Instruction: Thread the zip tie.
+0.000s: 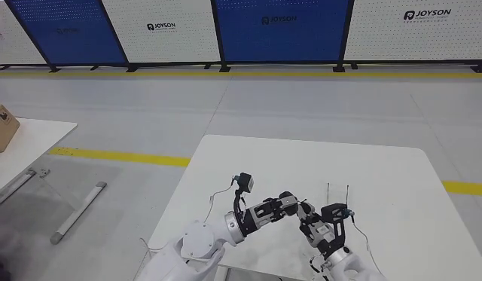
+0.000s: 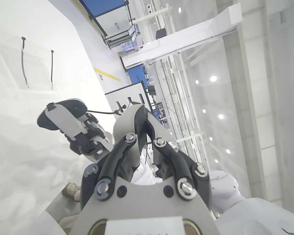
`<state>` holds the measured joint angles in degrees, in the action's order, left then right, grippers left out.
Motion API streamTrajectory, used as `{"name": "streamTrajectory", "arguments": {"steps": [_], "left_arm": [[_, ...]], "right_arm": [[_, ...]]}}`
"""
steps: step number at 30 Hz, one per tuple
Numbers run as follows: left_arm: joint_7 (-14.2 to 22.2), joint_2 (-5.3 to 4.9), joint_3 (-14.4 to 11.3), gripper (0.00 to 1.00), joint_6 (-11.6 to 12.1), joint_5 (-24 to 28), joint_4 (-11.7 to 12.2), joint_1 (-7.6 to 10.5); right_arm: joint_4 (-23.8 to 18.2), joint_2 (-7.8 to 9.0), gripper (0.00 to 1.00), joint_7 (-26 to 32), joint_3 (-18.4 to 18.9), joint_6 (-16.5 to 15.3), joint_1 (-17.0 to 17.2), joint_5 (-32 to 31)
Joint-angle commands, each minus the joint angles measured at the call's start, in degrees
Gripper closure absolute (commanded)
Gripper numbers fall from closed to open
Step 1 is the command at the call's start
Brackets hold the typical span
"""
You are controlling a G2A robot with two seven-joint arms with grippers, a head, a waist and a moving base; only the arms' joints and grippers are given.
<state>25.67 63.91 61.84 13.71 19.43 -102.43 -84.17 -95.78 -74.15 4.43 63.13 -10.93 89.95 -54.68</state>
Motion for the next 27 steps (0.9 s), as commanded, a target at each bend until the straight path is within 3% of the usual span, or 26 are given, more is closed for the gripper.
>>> {"name": "streamTrajectory", "arguments": {"steps": [1,4,9,13,20,27], "left_arm": [[-0.05,-0.03,0.12,1.0,0.3,-0.04,-0.15,-0.21],[0.07,-0.08,0.2,1.0,0.07,-0.46,-0.18,-0.35],[0.45,-0.06,-0.53,1.0,-3.09,-1.58,0.64,0.37],[0.54,0.06,-1.05,1.0,-3.36,-1.41,1.35,1.0],[0.41,0.07,-1.15,1.0,-3.22,-1.68,1.38,1.1],[0.51,-0.02,-0.42,1.0,-0.74,-0.29,0.81,0.34]], "right_arm": [[0.18,-0.01,1.0,0.21,-0.22,0.14,-0.17,-0.43],[0.42,-0.03,1.0,0.39,-0.6,0.18,-0.39,-0.9],[-0.44,0.03,1.0,-1.58,0.37,-1.8,0.4,2.87],[-1.44,0.19,1.0,-2.42,1.49,-1.73,1.39,3.97],[-1.36,0.25,1.0,-1.88,1.68,-1.27,1.42,4.42],[-0.5,0.2,1.0,0.57,0.58,0.16,0.33,2.43]]}}
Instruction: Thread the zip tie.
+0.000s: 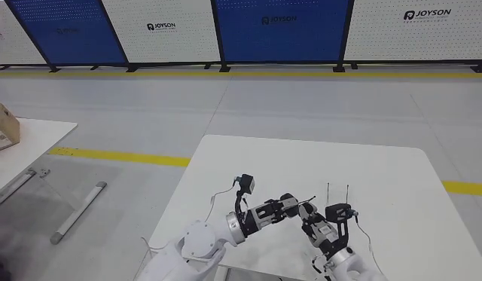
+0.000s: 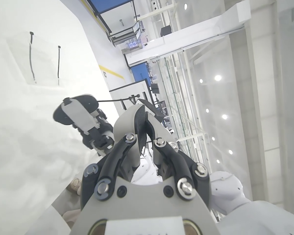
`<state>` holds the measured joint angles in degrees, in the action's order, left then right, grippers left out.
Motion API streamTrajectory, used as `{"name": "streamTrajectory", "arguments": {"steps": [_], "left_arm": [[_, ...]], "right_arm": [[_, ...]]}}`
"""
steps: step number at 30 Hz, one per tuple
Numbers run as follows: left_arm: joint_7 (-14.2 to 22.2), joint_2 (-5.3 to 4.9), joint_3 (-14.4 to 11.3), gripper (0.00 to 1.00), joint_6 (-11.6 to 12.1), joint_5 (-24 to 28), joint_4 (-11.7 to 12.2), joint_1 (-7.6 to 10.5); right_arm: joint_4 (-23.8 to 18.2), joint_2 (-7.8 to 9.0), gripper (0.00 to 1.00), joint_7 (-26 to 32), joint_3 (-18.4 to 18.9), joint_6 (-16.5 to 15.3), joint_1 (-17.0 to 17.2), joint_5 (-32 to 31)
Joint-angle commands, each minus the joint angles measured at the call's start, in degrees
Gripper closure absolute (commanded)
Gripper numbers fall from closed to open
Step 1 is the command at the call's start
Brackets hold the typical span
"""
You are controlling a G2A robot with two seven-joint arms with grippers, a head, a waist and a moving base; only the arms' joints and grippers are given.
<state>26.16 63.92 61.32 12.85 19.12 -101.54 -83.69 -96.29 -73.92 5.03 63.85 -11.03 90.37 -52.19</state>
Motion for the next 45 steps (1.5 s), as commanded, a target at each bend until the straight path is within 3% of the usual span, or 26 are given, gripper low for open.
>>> {"name": "streamTrajectory", "arguments": {"steps": [1,25,30,37,38,41,45], "left_arm": [[0.05,-0.05,0.17,1.0,0.17,0.01,-0.14,-0.23],[-0.64,-0.3,1.66,1.0,3.54,0.41,-1.41,-2.16],[-0.62,-0.34,1.66,1.0,3.71,-0.13,-1.58,-2.4],[-0.83,-0.25,1.37,1.0,2.59,0.15,-0.82,-1.78],[-0.87,-0.25,1.34,1.0,2.24,-0.11,-0.74,-1.71],[-1.2,-0.24,1.21,1.0,1.64,-0.55,-0.79,-1.65],[-2.96,-0.18,1.21,1.0,1.88,-1.69,-0.69,-1.84]], "right_arm": [[0.06,-0.05,1.0,-0.01,-0.23,0.37,-0.15,-0.09],[0.48,-0.15,1.0,0.26,-1.04,3.1,-0.7,-1.77],[0.27,-0.14,1.0,0.56,-1.46,2.97,-0.7,-2.55],[-0.83,-0.02,1.0,0.55,0.0,0.48,0.02,3.09],[-0.88,0.01,0.95,0.77,0.12,0.42,0.02,3.26],[-0.93,0.04,0.65,1.87,0.05,0.17,-0.05,3.91],[-0.91,0.08,0.61,2.76,0.01,-0.29,-0.23,4.65]]}}
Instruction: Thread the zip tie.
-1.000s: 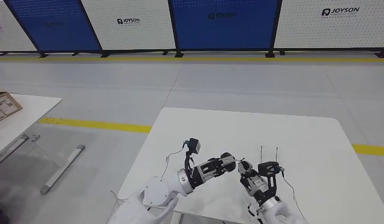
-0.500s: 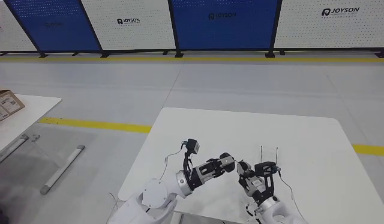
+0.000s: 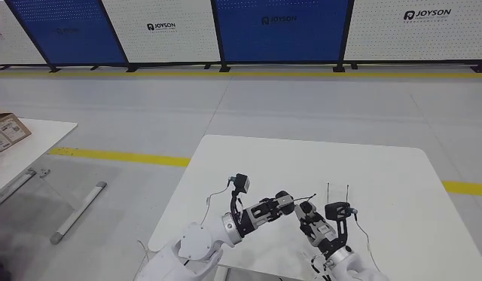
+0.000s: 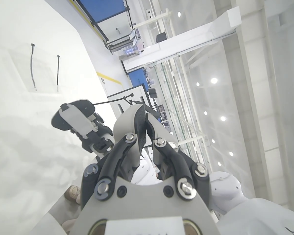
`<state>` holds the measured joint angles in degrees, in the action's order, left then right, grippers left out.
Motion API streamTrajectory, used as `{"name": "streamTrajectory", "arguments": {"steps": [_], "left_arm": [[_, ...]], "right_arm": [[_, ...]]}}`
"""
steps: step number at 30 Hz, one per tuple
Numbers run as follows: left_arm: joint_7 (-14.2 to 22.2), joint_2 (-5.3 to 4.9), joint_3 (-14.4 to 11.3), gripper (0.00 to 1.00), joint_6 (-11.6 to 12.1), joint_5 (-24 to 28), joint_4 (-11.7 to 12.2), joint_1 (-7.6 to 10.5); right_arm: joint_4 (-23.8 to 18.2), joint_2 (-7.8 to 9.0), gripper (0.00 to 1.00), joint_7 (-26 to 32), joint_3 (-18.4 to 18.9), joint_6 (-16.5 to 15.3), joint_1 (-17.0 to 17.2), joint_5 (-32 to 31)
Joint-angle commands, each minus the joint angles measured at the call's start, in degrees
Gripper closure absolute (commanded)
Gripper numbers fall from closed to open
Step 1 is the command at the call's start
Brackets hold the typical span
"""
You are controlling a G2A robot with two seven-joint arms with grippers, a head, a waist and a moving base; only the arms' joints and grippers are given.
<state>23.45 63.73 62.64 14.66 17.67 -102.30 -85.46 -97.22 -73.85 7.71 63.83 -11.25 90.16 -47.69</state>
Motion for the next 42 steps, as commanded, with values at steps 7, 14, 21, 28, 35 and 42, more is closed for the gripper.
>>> {"name": "streamTrajectory", "arguments": {"steps": [7,14,21,28,35,42], "left_arm": [[-0.2,0.09,-0.47,1.0,-0.16,-0.31,0.89,0.11],[-0.04,0.16,-1.04,1.0,-1.15,-1.22,1.1,0.52],[-0.09,0.22,-1.21,1.0,-1.43,-1.24,1.21,0.88],[1.04,0.23,-1.12,1.0,-1.54,0.18,1.62,1.31],[1.02,0.27,-1.0,1.0,-1.29,0.69,2.01,1.52],[0.34,0.37,-1.3,1.0,-1.48,0.15,2.46,1.88]], "right_arm": [[0.08,0.1,0.64,0.28,0.31,-0.12,0.12,0.93],[-0.53,0.31,0.75,-0.2,1.05,-1.3,0.61,1.69],[-1.11,0.48,1.0,-0.67,1.57,-1.63,1.09,1.76],[-1.04,0.54,1.0,-0.85,1.52,-1.57,1.1,1.73],[-0.87,0.59,1.0,-0.81,1.45,-1.68,0.95,1.69],[-0.73,0.66,0.88,-0.15,1.35,-1.78,0.71,1.92]]}}
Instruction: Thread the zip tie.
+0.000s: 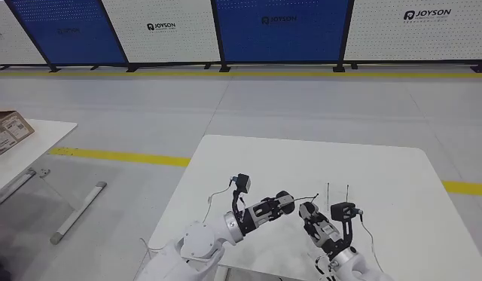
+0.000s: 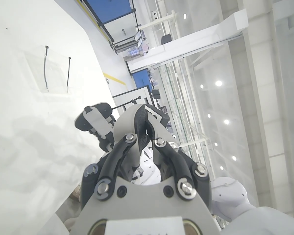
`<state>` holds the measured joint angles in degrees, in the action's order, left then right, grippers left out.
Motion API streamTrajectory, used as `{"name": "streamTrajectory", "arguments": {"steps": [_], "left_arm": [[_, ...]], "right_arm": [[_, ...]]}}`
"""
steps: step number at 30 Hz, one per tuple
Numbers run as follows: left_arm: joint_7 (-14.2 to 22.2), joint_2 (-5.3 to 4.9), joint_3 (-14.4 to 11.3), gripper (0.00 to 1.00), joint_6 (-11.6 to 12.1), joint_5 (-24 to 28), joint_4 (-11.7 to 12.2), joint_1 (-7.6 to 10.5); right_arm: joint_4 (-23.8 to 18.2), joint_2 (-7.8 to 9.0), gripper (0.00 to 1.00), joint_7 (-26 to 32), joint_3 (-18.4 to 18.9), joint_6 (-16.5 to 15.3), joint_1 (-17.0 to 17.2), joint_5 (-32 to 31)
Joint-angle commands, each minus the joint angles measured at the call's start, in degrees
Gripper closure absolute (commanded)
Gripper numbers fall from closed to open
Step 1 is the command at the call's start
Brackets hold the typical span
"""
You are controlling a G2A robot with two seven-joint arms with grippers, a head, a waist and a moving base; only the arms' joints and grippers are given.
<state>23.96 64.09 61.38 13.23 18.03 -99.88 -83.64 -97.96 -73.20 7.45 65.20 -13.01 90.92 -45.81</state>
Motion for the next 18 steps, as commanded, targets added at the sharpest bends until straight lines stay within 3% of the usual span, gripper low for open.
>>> {"name": "streamTrajectory", "arguments": {"steps": [1,10,16,18], "left_arm": [[-0.29,0.03,-0.11,1.0,-0.1,-0.34,0.02,0.08],[-0.15,0.11,-0.46,1.0,-0.46,-0.34,0.1,0.26],[-0.25,0.13,-0.48,1.0,-0.62,-0.43,0.09,0.38],[-0.3,0.13,-0.46,1.0,-0.67,-0.47,0.08,0.38]], "right_arm": [[0.03,0.02,0.8,0.18,-0.02,-0.07,-0.09,0.06],[-0.21,0.19,0.8,-0.21,0.1,-0.74,0.32,-0.13],[-0.44,0.33,0.93,-0.92,0.55,-0.99,0.84,-0.14],[-0.62,0.37,0.93,-0.98,0.63,-1.04,0.97,-0.24]]}}
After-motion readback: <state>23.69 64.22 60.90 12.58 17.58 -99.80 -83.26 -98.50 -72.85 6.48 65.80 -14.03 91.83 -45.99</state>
